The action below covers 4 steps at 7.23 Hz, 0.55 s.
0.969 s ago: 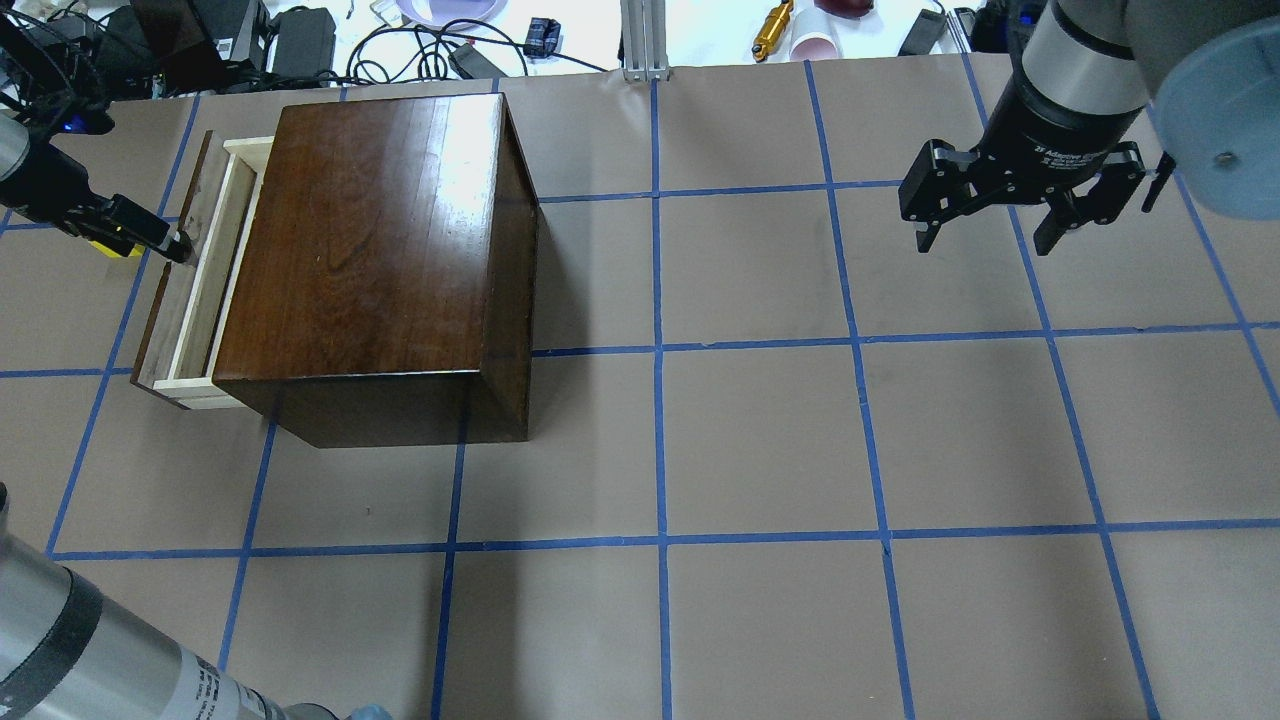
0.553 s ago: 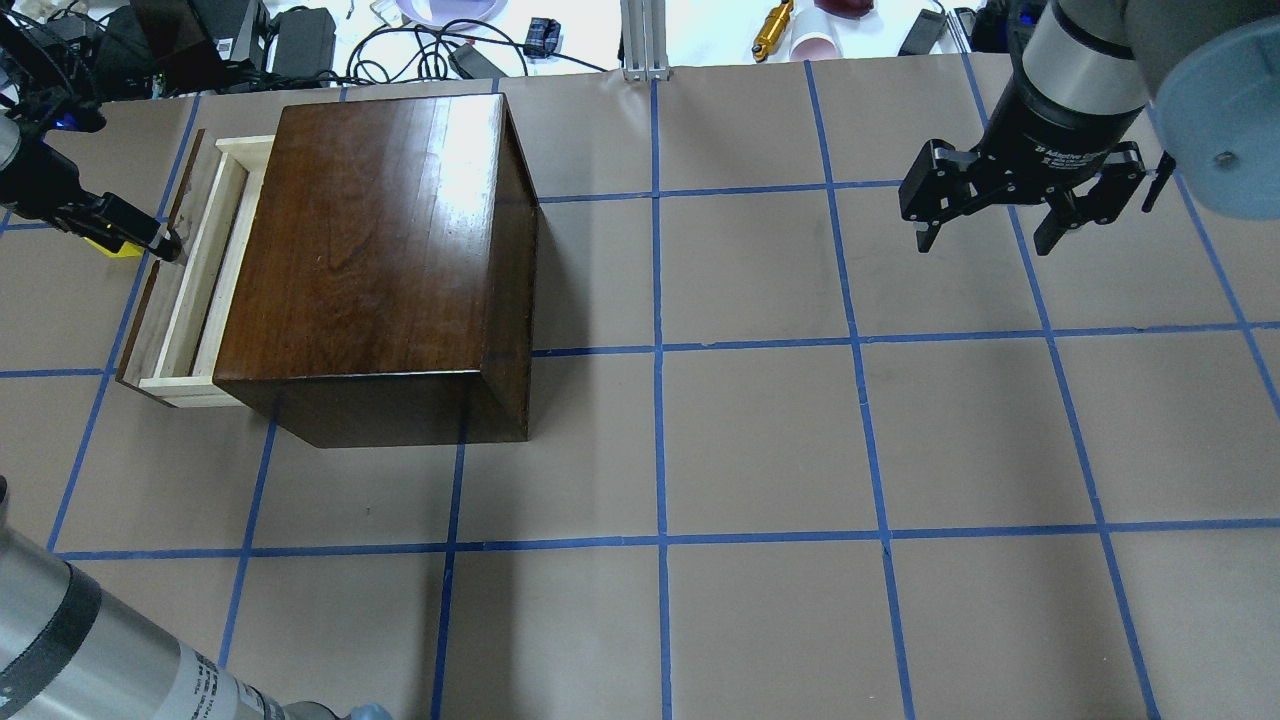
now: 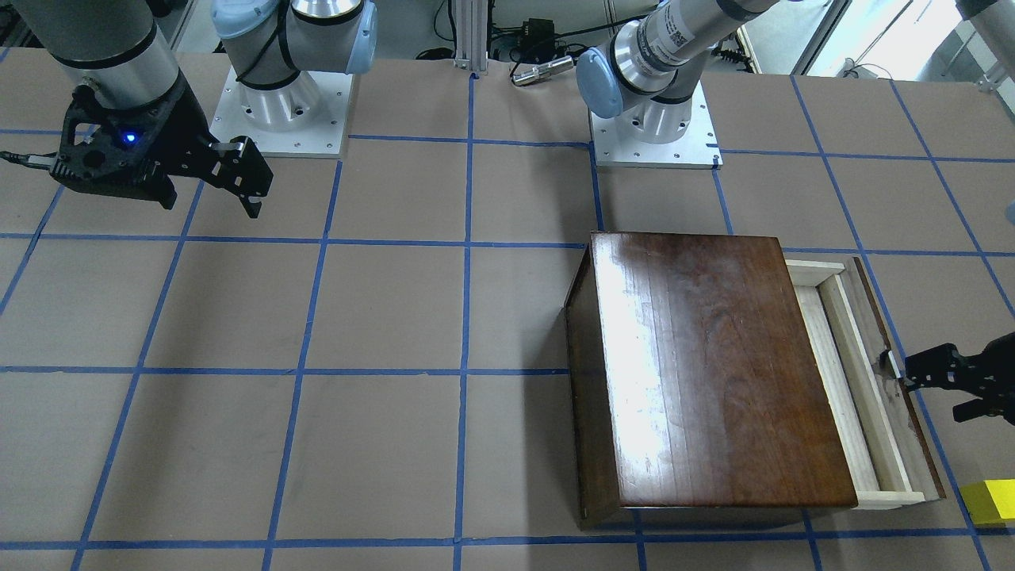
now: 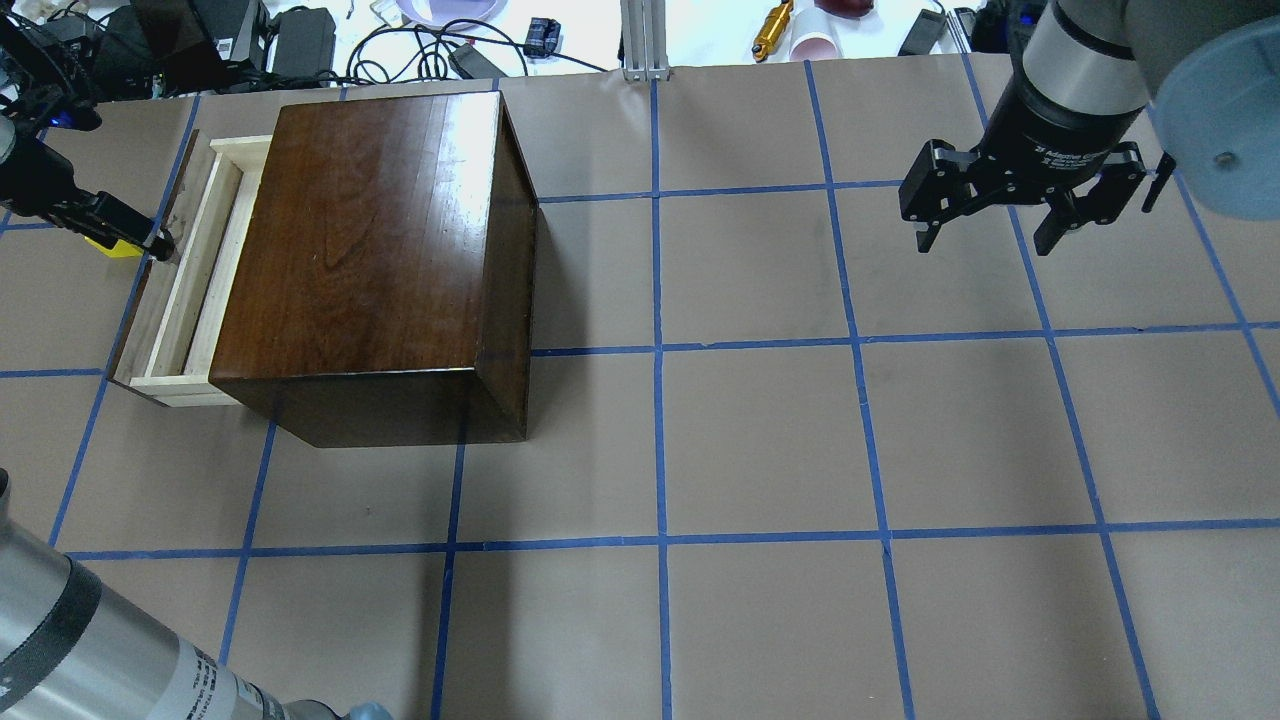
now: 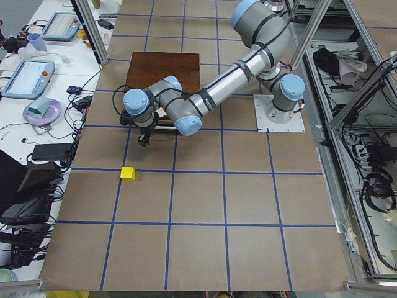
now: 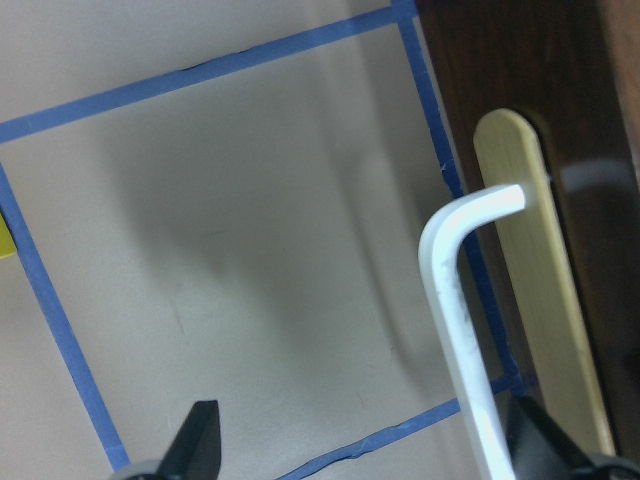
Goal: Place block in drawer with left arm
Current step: 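Pull the drawer open outward with the left gripper on the handle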
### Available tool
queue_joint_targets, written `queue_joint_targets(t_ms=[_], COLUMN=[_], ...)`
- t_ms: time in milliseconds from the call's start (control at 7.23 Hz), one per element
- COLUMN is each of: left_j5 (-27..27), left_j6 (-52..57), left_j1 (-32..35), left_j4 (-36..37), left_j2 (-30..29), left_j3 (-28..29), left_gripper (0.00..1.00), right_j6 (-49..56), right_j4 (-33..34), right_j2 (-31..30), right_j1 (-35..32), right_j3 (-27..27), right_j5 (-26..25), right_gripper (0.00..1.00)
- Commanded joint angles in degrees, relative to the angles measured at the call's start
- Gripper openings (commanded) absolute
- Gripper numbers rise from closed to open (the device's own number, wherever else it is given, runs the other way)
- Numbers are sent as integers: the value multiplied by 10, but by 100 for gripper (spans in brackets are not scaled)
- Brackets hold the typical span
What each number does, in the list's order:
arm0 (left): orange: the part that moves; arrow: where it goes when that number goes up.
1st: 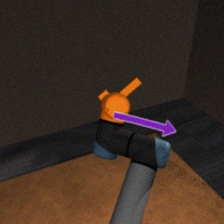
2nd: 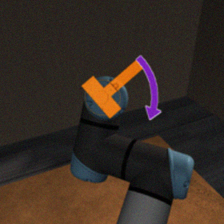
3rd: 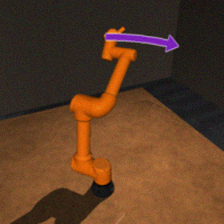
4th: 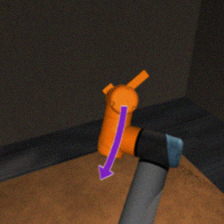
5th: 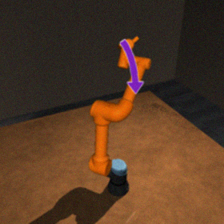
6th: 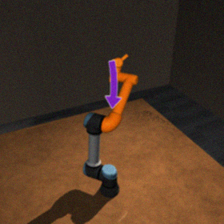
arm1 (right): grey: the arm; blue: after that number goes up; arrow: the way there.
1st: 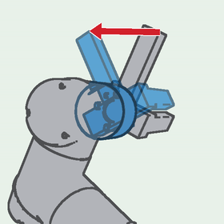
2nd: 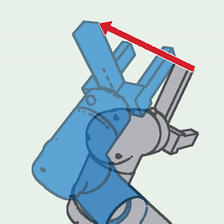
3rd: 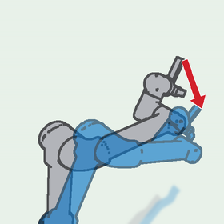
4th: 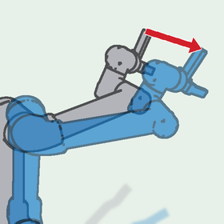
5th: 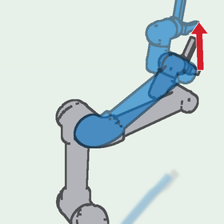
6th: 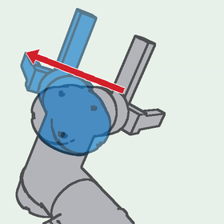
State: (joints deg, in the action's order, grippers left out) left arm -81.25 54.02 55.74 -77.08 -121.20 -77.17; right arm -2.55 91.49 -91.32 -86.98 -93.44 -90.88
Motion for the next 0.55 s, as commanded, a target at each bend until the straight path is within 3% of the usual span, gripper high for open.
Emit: queue_joint_targets(t_ms=[0,415], left_j5=[-9,-12], left_j6=[4,7], left_j1=[0,-9], left_j4=[0,0], left_j2=[-1,-1], left_j3=[3,3], left_gripper=[99,99], right_j6=[0,0], right_j4=[0,0], right_j2=[0,0], right_j1=[0,0], right_j3=[0,0], right_j5=[0,0], right_gripper=[100,100])
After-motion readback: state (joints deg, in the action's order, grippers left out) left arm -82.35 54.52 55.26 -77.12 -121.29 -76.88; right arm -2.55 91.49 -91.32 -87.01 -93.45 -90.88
